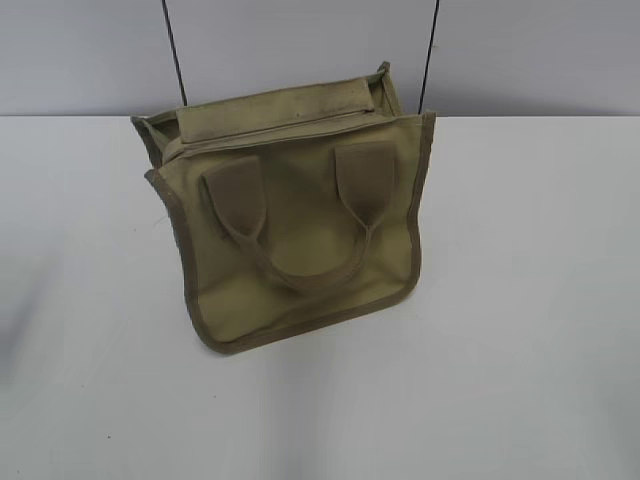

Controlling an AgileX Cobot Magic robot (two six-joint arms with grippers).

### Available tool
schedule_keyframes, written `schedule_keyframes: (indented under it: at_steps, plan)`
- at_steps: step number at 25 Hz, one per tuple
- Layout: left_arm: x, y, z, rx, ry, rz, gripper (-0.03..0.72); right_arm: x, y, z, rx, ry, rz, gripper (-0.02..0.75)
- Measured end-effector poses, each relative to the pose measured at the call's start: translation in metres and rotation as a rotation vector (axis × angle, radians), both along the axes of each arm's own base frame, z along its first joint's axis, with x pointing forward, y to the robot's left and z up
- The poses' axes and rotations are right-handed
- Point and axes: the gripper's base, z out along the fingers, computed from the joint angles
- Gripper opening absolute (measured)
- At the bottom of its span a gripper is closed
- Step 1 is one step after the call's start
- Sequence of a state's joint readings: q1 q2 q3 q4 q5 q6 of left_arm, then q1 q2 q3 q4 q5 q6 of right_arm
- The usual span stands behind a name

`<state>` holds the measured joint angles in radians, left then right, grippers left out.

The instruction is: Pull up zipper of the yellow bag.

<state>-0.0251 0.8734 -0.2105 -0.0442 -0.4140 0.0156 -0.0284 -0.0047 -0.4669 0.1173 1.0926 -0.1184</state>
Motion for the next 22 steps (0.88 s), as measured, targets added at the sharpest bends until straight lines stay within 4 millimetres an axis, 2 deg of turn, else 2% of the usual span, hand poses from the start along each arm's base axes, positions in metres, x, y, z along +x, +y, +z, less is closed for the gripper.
schedule_keyframes:
  at_steps: [4,8,12,16,19,22]
  plan:
    - [0.024,-0.027,-0.024,0.063,0.03,-0.215,0.392,0.0,0.0,0.0,0.001,0.0,0.0,0.575]
    - [0.042,-0.048,-0.053,0.035,0.037,-0.354,0.361,0.0,0.0,0.0,0.001,0.0,0.0,0.575]
    - [0.051,-0.063,-0.085,0.0,0.042,-0.501,0.352,0.0,0.0,0.0,0.001,0.0,0.0,0.575]
    - [0.057,-0.074,-0.121,-0.025,0.17,-0.601,0.334,0.0,0.0,0.0,0.001,0.0,0.0,0.575]
    - [0.068,-0.081,-0.129,-0.026,0.174,-0.662,0.269,0.0,0.0,0.0,0.001,0.0,0.0,0.575]
    - [0.081,-0.084,-0.126,-0.022,0.133,-0.669,0.247,0.0,0.0,0.0,0.001,0.0,0.0,0.575]
